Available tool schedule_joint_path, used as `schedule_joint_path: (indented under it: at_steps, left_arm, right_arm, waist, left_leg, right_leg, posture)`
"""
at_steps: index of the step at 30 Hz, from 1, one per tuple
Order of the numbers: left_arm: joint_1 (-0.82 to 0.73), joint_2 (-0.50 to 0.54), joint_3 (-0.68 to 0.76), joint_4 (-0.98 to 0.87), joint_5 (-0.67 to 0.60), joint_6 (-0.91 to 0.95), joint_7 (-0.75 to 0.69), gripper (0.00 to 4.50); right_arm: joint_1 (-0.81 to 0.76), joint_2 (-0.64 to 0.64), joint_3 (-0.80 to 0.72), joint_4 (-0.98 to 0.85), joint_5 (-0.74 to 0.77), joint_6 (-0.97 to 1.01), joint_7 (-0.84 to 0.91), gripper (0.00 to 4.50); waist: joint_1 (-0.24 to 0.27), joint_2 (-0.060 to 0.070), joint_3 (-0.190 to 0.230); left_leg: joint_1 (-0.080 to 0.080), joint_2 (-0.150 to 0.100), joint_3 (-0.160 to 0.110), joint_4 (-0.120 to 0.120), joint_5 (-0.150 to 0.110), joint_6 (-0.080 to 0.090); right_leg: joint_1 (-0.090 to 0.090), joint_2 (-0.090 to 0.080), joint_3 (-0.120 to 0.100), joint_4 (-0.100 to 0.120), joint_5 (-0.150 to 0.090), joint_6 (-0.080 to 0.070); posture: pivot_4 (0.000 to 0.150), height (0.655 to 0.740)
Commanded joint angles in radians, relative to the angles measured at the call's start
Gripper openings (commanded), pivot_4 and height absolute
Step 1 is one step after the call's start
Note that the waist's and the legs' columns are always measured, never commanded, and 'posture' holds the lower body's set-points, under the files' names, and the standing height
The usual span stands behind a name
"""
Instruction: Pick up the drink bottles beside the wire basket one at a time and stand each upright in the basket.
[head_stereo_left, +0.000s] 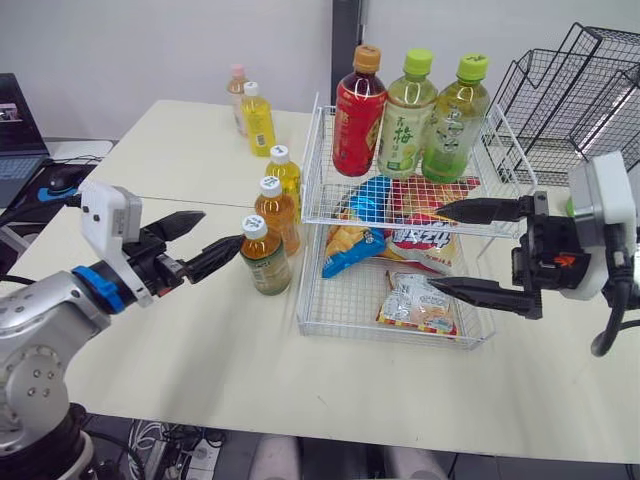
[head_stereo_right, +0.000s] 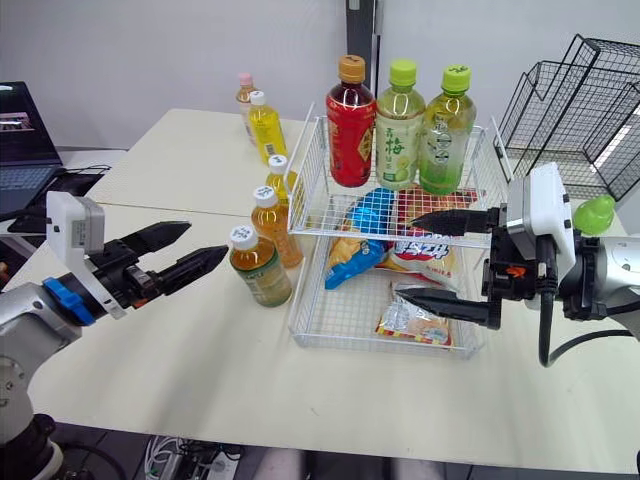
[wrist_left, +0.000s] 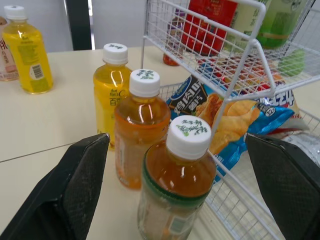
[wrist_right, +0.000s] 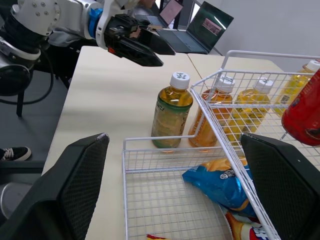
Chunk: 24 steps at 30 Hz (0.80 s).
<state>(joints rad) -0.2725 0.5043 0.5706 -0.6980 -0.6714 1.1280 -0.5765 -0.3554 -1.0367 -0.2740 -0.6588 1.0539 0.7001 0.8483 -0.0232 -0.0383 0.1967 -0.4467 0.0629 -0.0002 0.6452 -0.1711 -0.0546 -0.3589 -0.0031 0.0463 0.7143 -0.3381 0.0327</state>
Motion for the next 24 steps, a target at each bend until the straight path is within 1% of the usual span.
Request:
schedule_joint_path:
  at_steps: [1, 4, 6, 8, 10, 13, 16, 19, 22, 24]
  left_arm:
    - [-0.033, -0.061, -0.095, -0.066, 0.038, -0.03, 0.161, 4.49]
    - [-0.024, -0.092, -0.174, -0.094, 0.062, -0.045, 0.234, 4.49]
    - [-0.026, -0.105, -0.238, -0.102, 0.12, -0.068, 0.309, 4.49]
    - [-0.034, -0.121, -0.289, -0.088, 0.161, -0.088, 0.361, 4.49]
    - [-0.033, -0.114, -0.335, -0.075, 0.202, -0.105, 0.393, 4.49]
    - [-0.023, -0.111, -0.363, -0.067, 0.232, -0.129, 0.414, 4.49]
    - [-0.013, -0.128, -0.366, -0.057, 0.251, -0.149, 0.439, 4.49]
    - [0.006, -0.129, -0.388, -0.042, 0.262, -0.184, 0.43, 4.49]
    - [0.022, -0.128, -0.396, -0.037, 0.269, -0.208, 0.426, 3.9]
    - [0.039, -0.132, -0.395, -0.036, 0.268, -0.209, 0.429, 3.35]
  right_arm:
    - [0.012, 0.001, -0.048, -0.028, 0.016, -0.003, -0.012, 4.5]
    - [-0.007, 0.004, -0.034, -0.024, 0.015, 0.003, -0.026, 4.5]
    - [-0.015, 0.005, -0.027, -0.024, 0.015, 0.007, -0.035, 4.5]
    - [-0.018, 0.004, -0.024, -0.025, 0.015, 0.014, -0.04, 4.5]
    - [-0.027, 0.004, -0.017, -0.025, 0.016, 0.021, -0.048, 4.5]
    - [-0.035, 0.006, -0.013, -0.027, 0.016, 0.027, -0.055, 4.5]
    - [-0.038, 0.008, -0.012, -0.029, 0.016, 0.033, -0.06, 4.5]
    - [-0.042, 0.009, -0.011, -0.031, 0.017, 0.036, -0.064, 4.5]
    - [-0.043, 0.01, -0.012, -0.033, 0.017, 0.04, -0.068, 4.5]
    - [-0.044, 0.011, -0.013, -0.035, 0.017, 0.041, -0.071, 4.5]
  waist:
    - [0.0, 0.0, 0.0]
    - [-0.004, 0.0, 0.0]
    - [-0.006, 0.0, 0.0]
    - [-0.006, 0.0, 0.0]
    - [-0.007, 0.0, 0.0]
    - [-0.006, 0.0, 0.0]
    - [-0.006, 0.0, 0.0]
    - [-0.006, 0.0, 0.0]
    - [-0.005, 0.0, 0.0]
    - [-0.005, 0.0, 0.0]
  left_leg:
    - [0.0, 0.0, 0.0, 0.0, 0.0, 0.0]
    - [0.001, -0.001, 0.001, 0.0, 0.0, 0.0]
    - [0.003, -0.001, 0.002, -0.001, 0.0, 0.0]
    - [0.005, -0.001, 0.002, -0.001, 0.0, 0.0]
    - [0.006, -0.001, 0.002, -0.002, 0.0, 0.0]
    - [0.007, -0.001, 0.002, -0.002, 0.0, 0.0]
    - [0.007, -0.001, 0.002, -0.002, 0.0, 0.0]
    - [0.007, -0.001, 0.002, -0.003, 0.0, 0.0]
    - [0.007, -0.001, 0.002, -0.003, 0.0, 0.0]
    - [0.007, -0.001, 0.003, -0.004, 0.0, 0.0]
  right_leg:
    - [0.001, 0.0, 0.0, 0.0, 0.0, 0.0]
    - [0.001, 0.001, 0.0, -0.001, 0.0, 0.0]
    - [0.002, 0.001, 0.001, -0.001, 0.0, 0.0]
    - [0.003, 0.002, 0.002, -0.001, 0.0, 0.0]
    - [0.004, 0.002, 0.002, -0.001, 0.0, 0.0]
    - [0.005, 0.002, 0.002, -0.002, 0.0, 0.0]
    - [0.005, 0.002, 0.002, -0.002, 0.0, 0.0]
    - [0.006, 0.002, 0.002, -0.003, 0.0, 0.0]
    - [0.006, 0.002, 0.002, -0.003, 0.0, 0.0]
    - [0.006, 0.002, 0.002, -0.004, 0.0, 0.0]
  posture:
    - [0.15, 0.7347]
    - [0.15, 0.7347]
    - [0.15, 0.7347]
    - [0.15, 0.7347]
    - [0.15, 0.7347]
    - [0.15, 0.7347]
    - [0.15, 0.7347]
    - [0.15, 0.7347]
    - [0.15, 0.7347]
    - [0.15, 0.7347]
